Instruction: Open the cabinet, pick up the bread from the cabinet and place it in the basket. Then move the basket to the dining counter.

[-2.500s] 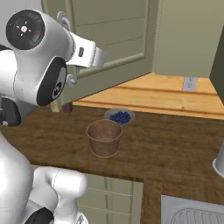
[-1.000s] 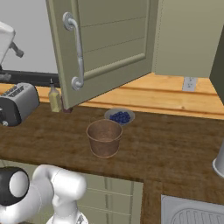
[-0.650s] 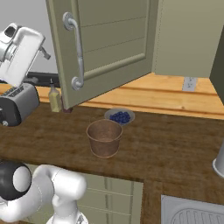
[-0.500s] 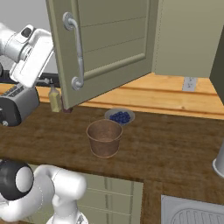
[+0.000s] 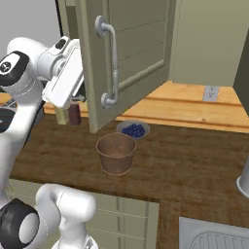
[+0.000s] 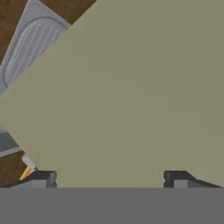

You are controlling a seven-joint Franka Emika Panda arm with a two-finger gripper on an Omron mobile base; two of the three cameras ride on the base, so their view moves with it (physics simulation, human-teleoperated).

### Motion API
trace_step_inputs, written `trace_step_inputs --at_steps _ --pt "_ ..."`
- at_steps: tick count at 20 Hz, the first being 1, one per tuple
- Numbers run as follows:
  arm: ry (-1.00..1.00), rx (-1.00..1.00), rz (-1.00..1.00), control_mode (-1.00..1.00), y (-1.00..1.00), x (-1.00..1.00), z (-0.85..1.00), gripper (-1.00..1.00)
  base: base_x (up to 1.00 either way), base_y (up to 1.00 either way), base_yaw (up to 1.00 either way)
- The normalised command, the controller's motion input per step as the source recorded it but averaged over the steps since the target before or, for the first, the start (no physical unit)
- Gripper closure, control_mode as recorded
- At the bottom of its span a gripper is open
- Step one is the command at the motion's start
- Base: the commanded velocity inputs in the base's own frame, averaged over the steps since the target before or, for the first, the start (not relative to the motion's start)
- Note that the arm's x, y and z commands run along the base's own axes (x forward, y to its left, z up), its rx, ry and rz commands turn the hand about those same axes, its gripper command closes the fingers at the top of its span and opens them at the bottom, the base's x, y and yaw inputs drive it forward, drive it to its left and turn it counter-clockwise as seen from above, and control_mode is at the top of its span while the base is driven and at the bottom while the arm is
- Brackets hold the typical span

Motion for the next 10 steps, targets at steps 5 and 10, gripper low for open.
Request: trace_step_inputs --at_steps 5,10 --pt "0.08 -0.05 -0.03 -1.00 -1.00 -0.34 -0.03 -1.00 0.00 0.00 0.00" --pt "0.00 0.12 0.04 -1.00 -1.00 0.00 -0.04 -1.00 0.00 0.00 0.00"
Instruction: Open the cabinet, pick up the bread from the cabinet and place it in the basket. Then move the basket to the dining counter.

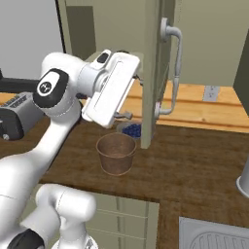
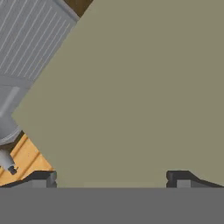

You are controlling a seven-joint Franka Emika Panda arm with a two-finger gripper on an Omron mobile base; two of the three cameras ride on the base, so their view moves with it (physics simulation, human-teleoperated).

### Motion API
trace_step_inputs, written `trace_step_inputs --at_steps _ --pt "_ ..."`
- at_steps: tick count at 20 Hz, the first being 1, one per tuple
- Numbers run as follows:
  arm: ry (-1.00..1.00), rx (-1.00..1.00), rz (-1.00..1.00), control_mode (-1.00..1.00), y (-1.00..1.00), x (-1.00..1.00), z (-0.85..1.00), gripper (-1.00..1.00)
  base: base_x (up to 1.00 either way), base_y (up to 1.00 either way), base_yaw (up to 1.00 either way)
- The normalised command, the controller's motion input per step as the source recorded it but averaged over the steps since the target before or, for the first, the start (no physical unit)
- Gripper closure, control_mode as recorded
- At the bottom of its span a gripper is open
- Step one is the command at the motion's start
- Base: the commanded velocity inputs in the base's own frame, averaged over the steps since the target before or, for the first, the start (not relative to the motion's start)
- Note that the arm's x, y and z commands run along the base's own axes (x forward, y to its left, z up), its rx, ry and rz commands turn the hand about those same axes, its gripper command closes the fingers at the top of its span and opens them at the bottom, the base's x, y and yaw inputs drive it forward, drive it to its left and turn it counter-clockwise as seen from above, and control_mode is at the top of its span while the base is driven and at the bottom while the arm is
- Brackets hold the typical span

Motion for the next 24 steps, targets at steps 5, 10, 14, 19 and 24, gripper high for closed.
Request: trace_step_inputs --at_steps 5,10,14,19,24 --pt "0.00 0.04 0.00 -1.00 -0.28 0.00 0.00 -1.00 0.00 0.00 0.00" --pt "0.00 0.00 0.00 -1.00 0.83 0.04 -0.11 -1.00 0.00 0.00 0.00" --pt "0.00 0.10 0.03 -1.00 0.98 0.66 -0.38 -1.00 0.00 0.00 0.00" --pt "-0.05 0.34 0.00 -1.00 0.66 1.00 -0.63 -1.00 0.00 0.00 0.00" --pt "-0.34 0.63 -0.03 -1.00 0.06 0.76 -0.92 -1.00 0.00 0.00 0.00"
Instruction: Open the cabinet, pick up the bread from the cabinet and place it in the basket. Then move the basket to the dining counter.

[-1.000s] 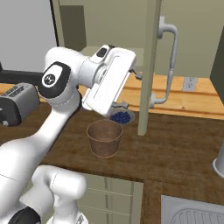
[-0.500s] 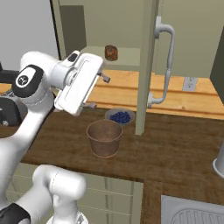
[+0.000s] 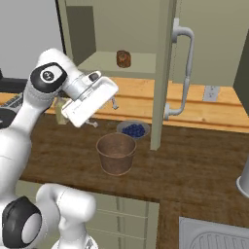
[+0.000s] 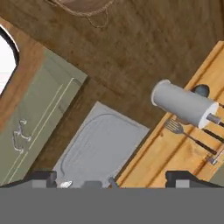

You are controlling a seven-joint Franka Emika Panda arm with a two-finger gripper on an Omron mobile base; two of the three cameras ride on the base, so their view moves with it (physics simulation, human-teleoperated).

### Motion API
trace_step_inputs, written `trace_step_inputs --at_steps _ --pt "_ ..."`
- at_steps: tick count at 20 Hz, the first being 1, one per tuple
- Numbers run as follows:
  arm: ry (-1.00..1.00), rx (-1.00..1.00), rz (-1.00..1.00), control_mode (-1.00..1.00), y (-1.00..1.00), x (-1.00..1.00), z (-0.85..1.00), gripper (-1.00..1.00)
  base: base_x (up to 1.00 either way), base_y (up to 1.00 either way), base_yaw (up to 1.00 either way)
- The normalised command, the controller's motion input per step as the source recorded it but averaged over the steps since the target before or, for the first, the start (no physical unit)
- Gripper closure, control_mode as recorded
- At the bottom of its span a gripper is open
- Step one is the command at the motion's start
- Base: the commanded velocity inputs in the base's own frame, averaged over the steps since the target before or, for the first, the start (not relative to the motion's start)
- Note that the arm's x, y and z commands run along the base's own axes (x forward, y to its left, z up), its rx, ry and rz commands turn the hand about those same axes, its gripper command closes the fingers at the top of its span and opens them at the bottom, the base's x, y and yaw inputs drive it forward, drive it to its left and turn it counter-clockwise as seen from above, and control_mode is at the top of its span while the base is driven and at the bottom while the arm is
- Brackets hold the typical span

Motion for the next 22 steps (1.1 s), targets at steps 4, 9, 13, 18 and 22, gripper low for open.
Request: trace_step_inputs --at_steps 4,9,13,18,22 --pt "-0.59 0.65 -0.30 -1.00 -0.02 0.36 -0.59 -1.00 0.00 0.00 0.00" --pt "-0.71 0.37 -0.27 -1.00 0.12 0.11 0.07 -1.00 0.00 0.00 0.00" --pt "-0.75 0.19 -0.20 -1.00 0.24 0.07 0.53 -1.00 0.00 0.00 0.00" --pt "-0.74 0.02 -0.12 -1.00 0.42 0.23 0.59 -1.00 0.00 0.00 0.00" --pt "-0.72 0.05 0.00 -1.00 0.34 0.47 0.30 -1.00 0.00 0.00 0.00"
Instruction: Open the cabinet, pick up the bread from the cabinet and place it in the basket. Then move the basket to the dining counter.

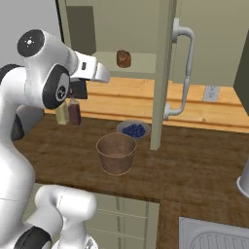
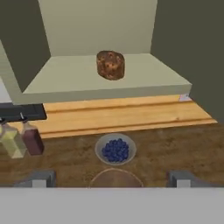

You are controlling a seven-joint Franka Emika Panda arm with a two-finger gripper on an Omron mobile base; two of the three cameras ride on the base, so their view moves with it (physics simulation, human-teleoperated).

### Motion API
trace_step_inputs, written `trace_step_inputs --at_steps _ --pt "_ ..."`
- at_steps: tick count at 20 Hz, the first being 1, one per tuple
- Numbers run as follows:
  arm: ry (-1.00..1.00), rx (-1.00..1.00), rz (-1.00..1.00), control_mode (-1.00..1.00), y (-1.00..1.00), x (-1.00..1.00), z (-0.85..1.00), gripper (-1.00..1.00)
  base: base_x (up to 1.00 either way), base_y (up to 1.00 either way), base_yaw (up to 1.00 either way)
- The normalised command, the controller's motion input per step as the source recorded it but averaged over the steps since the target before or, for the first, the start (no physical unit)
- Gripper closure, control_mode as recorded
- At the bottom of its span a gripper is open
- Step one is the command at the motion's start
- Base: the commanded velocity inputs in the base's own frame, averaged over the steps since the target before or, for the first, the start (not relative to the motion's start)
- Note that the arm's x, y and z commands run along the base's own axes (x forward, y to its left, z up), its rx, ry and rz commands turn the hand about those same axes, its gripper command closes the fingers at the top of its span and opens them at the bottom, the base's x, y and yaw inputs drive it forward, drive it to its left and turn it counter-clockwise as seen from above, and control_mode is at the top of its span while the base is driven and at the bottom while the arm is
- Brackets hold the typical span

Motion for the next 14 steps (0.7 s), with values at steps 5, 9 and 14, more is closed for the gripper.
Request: trace_step_inputs --at_steps 5,9,14 --pt "-0.72 0.20 0.00 -1.00 0.03 0.44 0.20 -1.00 0.00 0.00 0.00" --pt "-0.18 0.10 -0.01 -1.00 -0.04 0.04 0.59 -1.00 0.00 0.00 0.00" --pt "-0.01 -0.18 -0.02 -1.00 0.01 0.08 0.31 -1.00 0.00 0.00 0.00"
